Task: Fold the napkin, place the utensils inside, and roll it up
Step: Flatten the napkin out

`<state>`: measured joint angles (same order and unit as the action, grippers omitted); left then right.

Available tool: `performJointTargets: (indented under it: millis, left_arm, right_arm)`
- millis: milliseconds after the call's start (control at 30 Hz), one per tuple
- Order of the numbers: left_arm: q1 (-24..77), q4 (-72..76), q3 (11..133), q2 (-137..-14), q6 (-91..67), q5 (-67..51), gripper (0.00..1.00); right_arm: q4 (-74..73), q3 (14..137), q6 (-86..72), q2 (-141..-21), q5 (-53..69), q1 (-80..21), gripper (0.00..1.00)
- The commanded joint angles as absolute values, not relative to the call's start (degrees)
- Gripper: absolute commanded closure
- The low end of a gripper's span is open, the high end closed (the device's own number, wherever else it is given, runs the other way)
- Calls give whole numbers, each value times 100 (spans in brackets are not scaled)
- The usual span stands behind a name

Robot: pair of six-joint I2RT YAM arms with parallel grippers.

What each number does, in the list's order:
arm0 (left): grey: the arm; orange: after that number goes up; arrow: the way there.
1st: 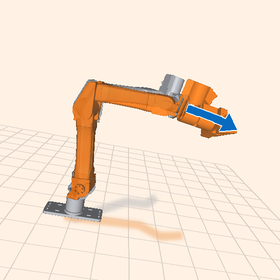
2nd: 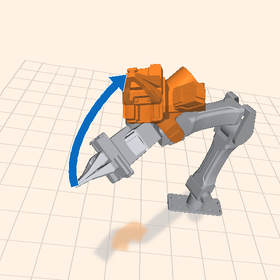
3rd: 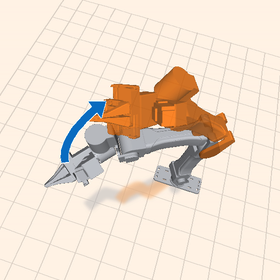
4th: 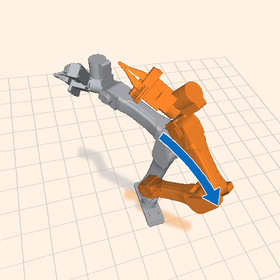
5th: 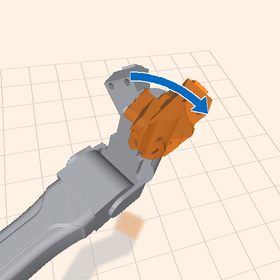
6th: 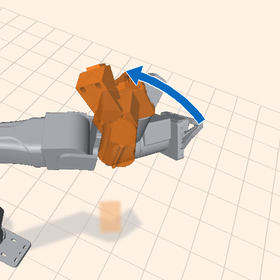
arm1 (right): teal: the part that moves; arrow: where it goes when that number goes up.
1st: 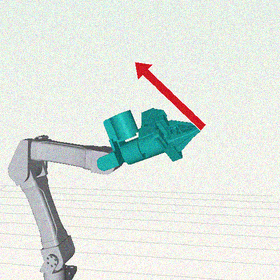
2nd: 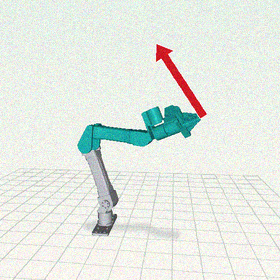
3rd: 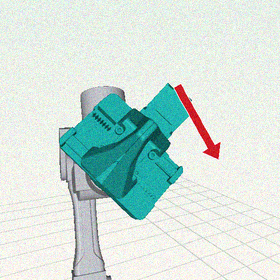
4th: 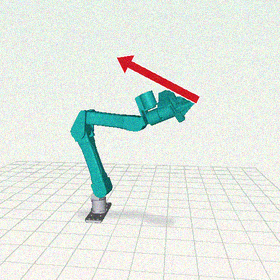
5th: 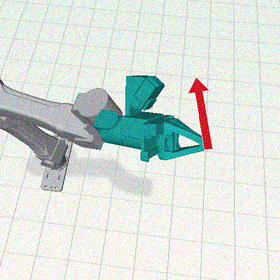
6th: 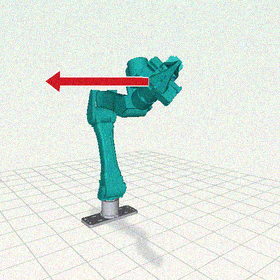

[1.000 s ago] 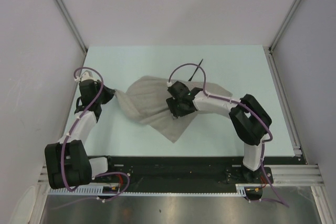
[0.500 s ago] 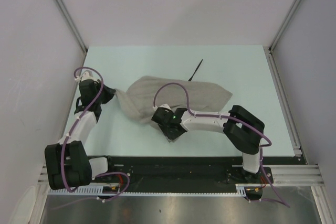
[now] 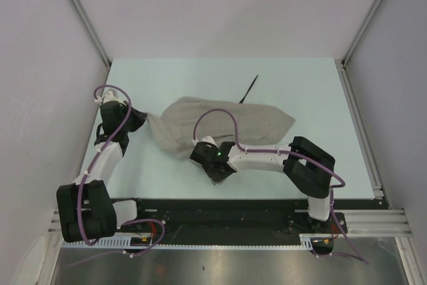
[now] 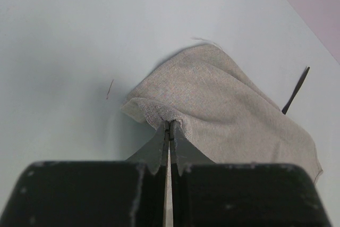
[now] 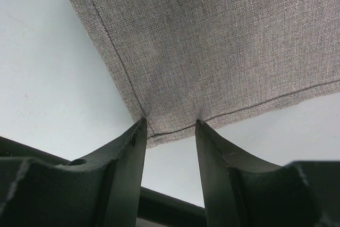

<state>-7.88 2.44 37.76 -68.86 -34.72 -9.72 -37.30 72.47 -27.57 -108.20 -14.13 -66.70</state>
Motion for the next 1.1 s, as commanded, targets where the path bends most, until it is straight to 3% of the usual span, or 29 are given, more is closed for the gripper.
performJointTargets:
  millis: [0,1067]
  left_arm:
    - [-747,422,3902,-6768,-3551,-1099,100]
    - [-721,334,3981,-6741,-3480,-1020,100]
  right_arm:
    - [-3954,7312,-3015,-10644,-1371,-6776,54]
    - [-3815,7190,-2865,-10740,-1108,-6855,60]
